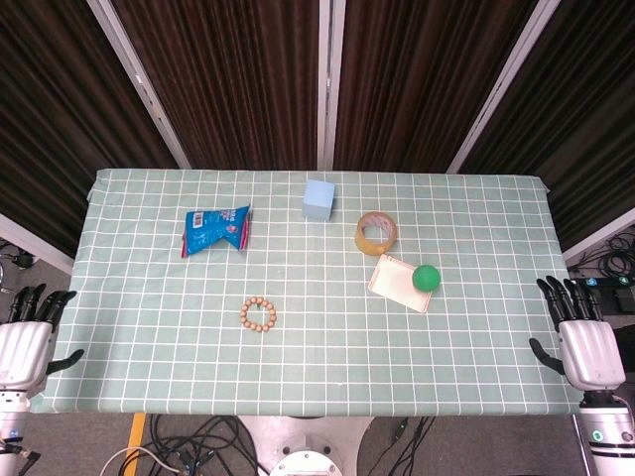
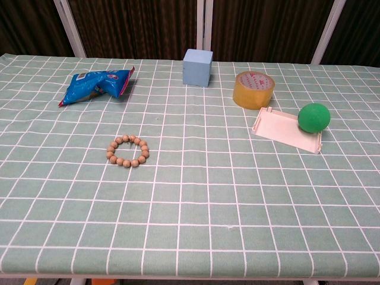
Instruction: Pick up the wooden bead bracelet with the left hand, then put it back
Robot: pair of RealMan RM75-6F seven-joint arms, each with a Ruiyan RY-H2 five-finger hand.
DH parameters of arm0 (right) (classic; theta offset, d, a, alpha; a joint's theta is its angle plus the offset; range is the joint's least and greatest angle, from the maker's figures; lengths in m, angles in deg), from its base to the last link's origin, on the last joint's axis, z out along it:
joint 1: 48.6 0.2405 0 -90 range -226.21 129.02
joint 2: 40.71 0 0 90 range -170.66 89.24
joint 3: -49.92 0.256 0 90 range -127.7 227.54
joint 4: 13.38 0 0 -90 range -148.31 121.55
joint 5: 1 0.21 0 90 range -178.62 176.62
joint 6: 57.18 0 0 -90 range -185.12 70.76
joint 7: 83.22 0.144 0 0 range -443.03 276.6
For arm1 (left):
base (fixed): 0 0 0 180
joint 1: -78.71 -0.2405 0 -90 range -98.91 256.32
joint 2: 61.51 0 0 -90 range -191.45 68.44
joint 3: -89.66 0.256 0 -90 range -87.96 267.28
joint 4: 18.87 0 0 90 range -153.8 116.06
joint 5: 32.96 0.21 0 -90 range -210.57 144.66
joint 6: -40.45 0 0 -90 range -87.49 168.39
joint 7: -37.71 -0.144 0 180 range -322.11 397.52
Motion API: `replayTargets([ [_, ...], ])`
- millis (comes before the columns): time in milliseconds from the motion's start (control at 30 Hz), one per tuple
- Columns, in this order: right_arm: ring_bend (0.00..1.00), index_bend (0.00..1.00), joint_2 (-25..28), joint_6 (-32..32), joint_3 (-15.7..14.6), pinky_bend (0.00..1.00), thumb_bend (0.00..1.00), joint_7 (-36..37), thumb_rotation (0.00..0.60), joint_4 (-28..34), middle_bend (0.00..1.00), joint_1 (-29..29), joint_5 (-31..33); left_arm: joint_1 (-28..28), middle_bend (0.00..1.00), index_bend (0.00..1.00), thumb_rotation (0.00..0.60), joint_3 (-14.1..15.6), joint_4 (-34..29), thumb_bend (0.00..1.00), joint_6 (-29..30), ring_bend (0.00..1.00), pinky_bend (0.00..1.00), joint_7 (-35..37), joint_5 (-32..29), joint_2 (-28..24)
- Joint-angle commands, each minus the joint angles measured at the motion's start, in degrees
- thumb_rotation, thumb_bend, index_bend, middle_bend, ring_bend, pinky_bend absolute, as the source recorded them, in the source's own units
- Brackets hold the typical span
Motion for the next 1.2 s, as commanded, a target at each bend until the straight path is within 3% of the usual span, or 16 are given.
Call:
replayTargets([
  [33,0.00,0.00,-0.1,0.1,0.1,0.00,0.16,0.0,0.600,0.1,0.05,0.2,0.0,0.0,0.16,0.16,0.600,0.0,0.1,0.00,0.1,0.04,0.00,0.7,0.0,0.3],
  [433,0.00,0.00,0.4,-1.9,0.2,0.00,0.16,1.4,0.600,0.0,0.05,-0.5,-0.7,1.6,0.17,0.18,0.600,0.1,0.0,0.00,0.8,0.04,0.00,2.8,4.5,-0.7],
  [600,0.00,0.00,1.9,-3.4,1.0,0.00,0.16,1.4,0.600,0.7,0.05,-0.5,-1.4,7.4,0.31,0.28,0.600,0.1,1.6,0.00,-2.8,0.20,0.11,4.8,11.8,-1.6],
  [733,0.00,0.00,3.1,-4.0,1.5,0.00,0.16,1.1,0.600,1.7,0.05,-0.5,-1.5,13.6,0.33,0.31,0.600,0.1,2.5,0.00,-7.4,0.20,0.14,9.4,17.2,-1.7],
  [967,0.00,0.00,4.3,-3.6,1.5,0.00,0.16,1.2,0.600,2.9,0.05,-0.6,-1.0,24.9,0.38,0.38,0.600,-0.1,7.2,0.07,-15.9,0.22,0.15,11.0,24.0,4.5],
  [1200,0.00,0.00,4.2,-3.3,1.0,0.00,0.16,1.6,0.600,3.3,0.05,-1.0,-0.3,31.2,0.39,0.38,0.600,0.1,12.0,0.12,-21.3,0.23,0.15,8.2,25.3,12.0],
])
